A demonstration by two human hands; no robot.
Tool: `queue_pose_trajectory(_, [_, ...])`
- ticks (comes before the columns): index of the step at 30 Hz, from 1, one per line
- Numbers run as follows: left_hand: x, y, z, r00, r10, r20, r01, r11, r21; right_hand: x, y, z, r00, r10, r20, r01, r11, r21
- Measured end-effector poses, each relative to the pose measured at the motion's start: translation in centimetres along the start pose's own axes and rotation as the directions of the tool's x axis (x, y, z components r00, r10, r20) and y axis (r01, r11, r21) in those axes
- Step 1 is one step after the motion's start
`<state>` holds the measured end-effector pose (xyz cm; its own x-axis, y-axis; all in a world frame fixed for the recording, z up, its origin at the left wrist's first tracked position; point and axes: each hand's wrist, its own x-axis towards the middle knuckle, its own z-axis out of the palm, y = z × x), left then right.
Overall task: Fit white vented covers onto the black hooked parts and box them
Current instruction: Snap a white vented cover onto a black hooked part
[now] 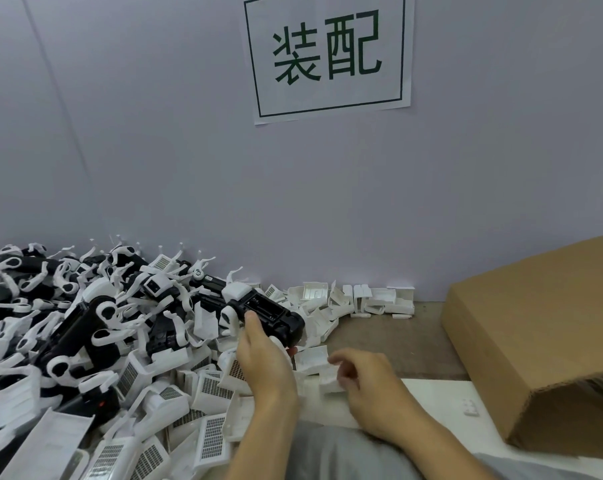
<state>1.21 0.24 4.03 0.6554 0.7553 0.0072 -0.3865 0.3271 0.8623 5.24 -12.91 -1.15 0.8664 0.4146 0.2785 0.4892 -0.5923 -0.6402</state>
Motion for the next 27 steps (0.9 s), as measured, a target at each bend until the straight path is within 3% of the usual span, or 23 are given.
queue_pose_trajectory(4, [-0.6, -0.5, 0.2, 0.990, 0.056, 0.127, -0.074, 0.988, 0.138, 0.2, 0.1, -1.8, 0.997, 0.017, -0.074, -0.016, 1.000, 0.016])
queue_pose_trajectory(10, [-1.3, -1.2, 0.4, 0.913, 0.065, 0.403, -0.222, 0.907, 0.357, -0.3, -1.3, -8.6, 0.977, 0.046, 0.207, -0.039, 0.998, -0.039])
queue_pose_trajectory(14, [-1.9, -2.3, 0.7, 0.822, 0.045, 0.567, -0.336, 0.842, 0.421, -0.7, -3.0, -10.4, 0.976, -0.016, 0.219, 0.009, 0.999, 0.031])
queue_pose_trajectory(17, [-2.5, -2.9, 0.9, 0.752, -0.008, 0.659, -0.383, 0.809, 0.447, -0.3, -3.1, -9.7, 0.996, -0.038, 0.075, 0.031, 0.996, 0.088])
queue_pose_trajectory(22, [-2.9, -2.6, 1.2, 0.750, -0.051, 0.659, -0.331, 0.834, 0.441, -0.2, -2.6, -6.1, 0.950, -0.033, -0.309, 0.138, 0.935, 0.326])
queue_pose_trajectory(27, [-3.0, -2.7, 1.1, 0.722, -0.139, 0.678, -0.281, 0.836, 0.471, 0.0, -2.8, -3.3, 0.807, -0.122, -0.578, 0.244, 0.960, 0.138])
